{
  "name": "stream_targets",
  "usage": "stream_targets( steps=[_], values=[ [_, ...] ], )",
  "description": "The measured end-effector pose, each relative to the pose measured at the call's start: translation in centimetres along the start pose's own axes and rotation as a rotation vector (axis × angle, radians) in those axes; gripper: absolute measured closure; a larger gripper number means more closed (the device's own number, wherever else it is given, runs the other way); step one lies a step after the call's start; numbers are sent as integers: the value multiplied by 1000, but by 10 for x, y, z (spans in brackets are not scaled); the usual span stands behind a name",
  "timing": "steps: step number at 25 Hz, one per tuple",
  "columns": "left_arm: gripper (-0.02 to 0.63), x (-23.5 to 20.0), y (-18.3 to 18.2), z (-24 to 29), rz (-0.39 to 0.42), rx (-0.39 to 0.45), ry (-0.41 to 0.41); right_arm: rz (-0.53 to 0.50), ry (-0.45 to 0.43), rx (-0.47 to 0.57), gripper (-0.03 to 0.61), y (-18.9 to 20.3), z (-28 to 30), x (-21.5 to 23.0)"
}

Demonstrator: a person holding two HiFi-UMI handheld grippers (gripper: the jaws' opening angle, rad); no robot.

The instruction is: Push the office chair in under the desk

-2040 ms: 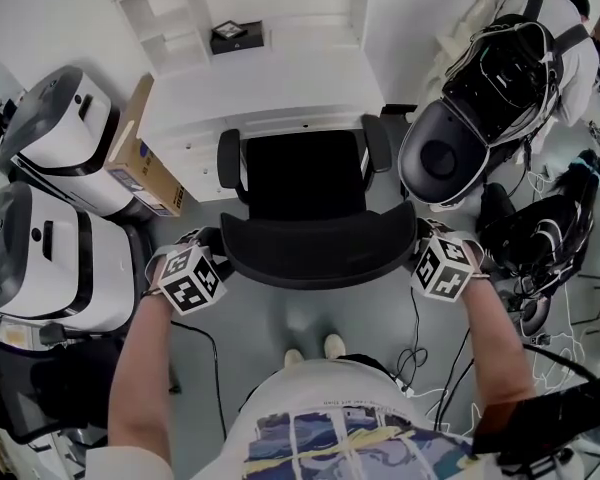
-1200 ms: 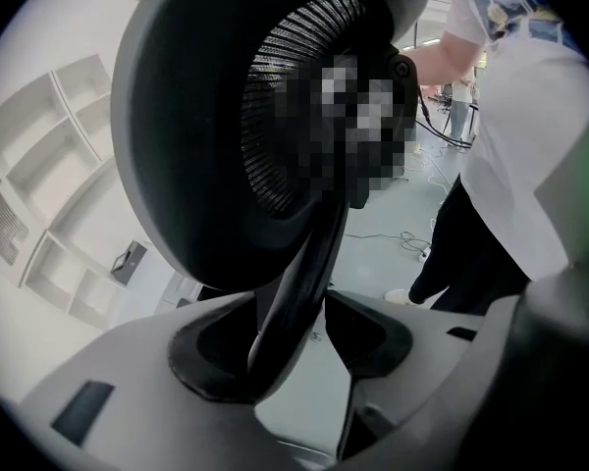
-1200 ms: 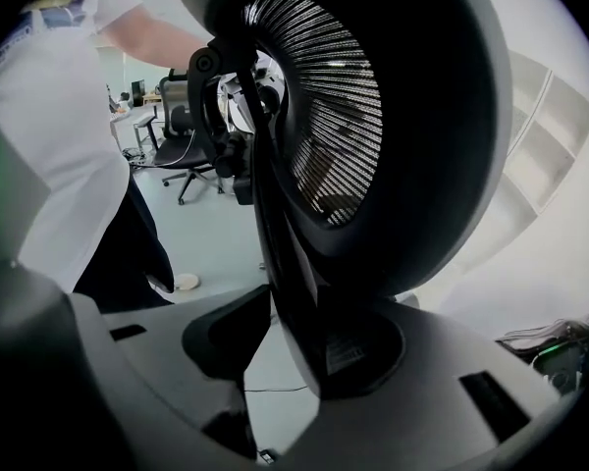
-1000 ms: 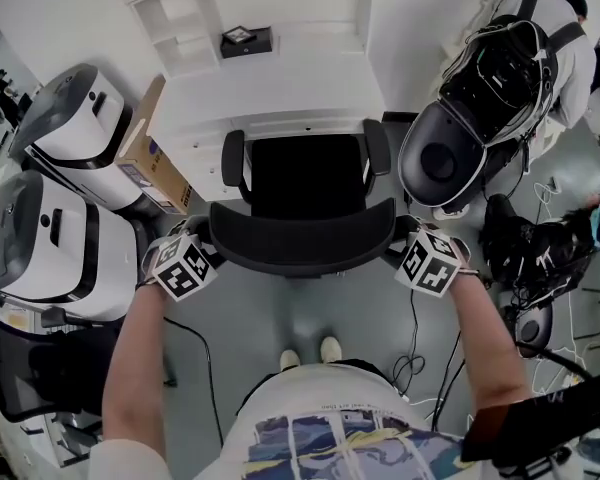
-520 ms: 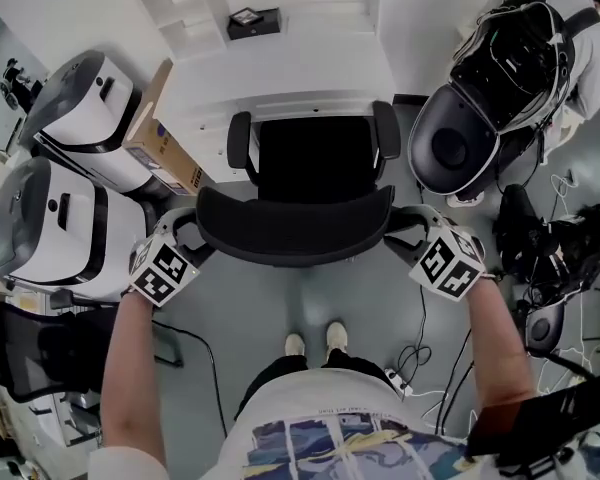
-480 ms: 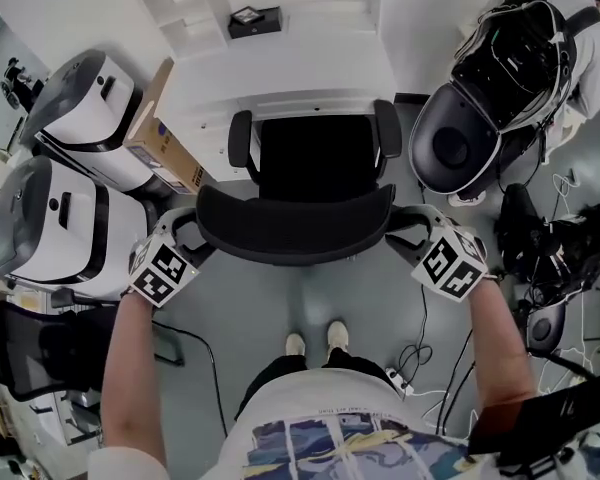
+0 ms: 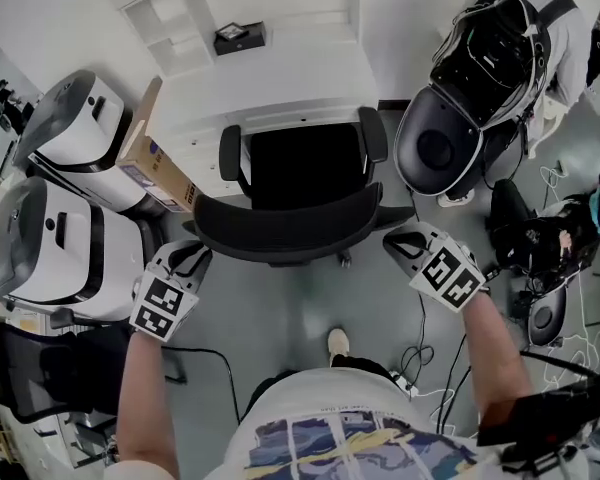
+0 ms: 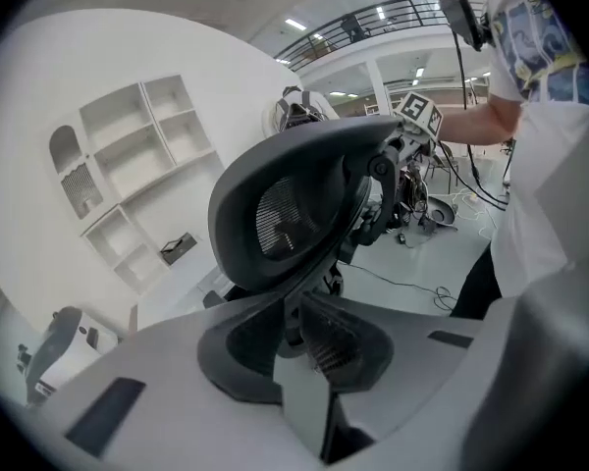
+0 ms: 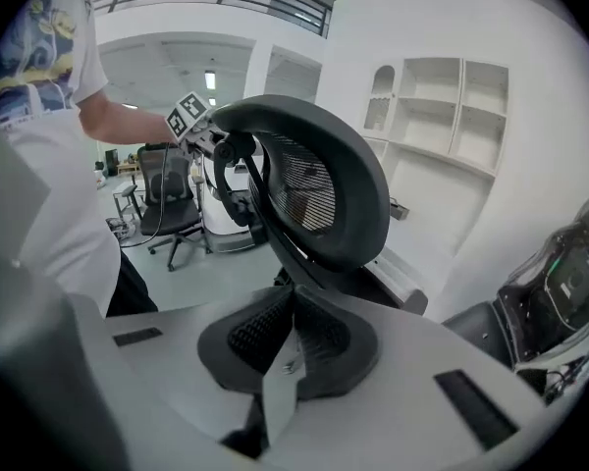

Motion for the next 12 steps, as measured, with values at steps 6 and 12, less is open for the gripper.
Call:
stream_targets(
  steps=[6,12],
  values=[
    [600,21,2,-14,-102,113,109,162,13,42,551,4,-2,-29],
    [601,46,2,-32,-216,237,261,307,44,121,551,-11,-13,-63]
  ],
)
Point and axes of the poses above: the fingertips, and each gripper's own axes: z forward along the fingers, x to its right, y out of its underside, the point moved 6 cm from there along -z, backward along the fingers, and after that the axes turned 15 degrees about -x, right-handed, at the moved point
